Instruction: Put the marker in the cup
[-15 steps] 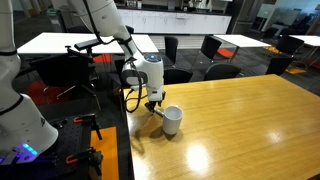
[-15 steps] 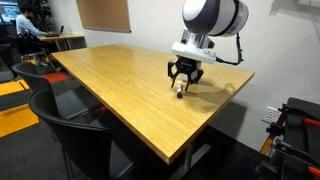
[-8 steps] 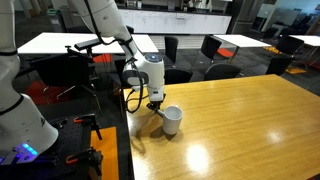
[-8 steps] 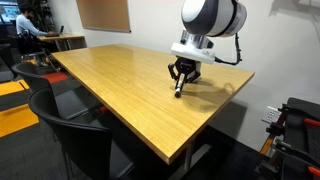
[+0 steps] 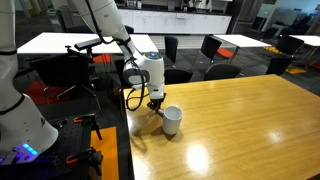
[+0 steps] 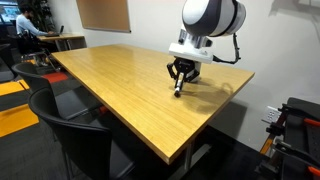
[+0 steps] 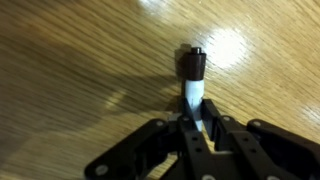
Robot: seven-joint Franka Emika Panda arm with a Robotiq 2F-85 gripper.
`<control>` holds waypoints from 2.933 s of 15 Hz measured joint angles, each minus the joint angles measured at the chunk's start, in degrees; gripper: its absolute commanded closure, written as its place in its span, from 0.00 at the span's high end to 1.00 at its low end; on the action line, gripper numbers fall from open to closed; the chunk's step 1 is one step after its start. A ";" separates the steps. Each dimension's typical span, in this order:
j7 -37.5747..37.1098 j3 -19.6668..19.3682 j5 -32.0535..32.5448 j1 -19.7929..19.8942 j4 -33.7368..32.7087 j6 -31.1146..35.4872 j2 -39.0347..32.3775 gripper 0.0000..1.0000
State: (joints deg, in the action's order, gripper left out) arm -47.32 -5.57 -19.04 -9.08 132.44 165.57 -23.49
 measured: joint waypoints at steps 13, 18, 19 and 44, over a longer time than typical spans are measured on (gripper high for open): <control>-39.38 -26.21 43.80 -28.47 1.59 0.71 8.70 0.05; -55.24 -36.51 61.15 -38.39 -0.14 -2.90 10.72 0.05; -57.90 -37.67 63.84 -39.76 -0.51 -4.14 11.04 0.05; -85.41 3.44 85.44 1.01 0.80 -36.82 21.36 0.05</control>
State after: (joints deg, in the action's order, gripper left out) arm -132.73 -2.12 66.40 -8.08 133.24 128.76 -2.12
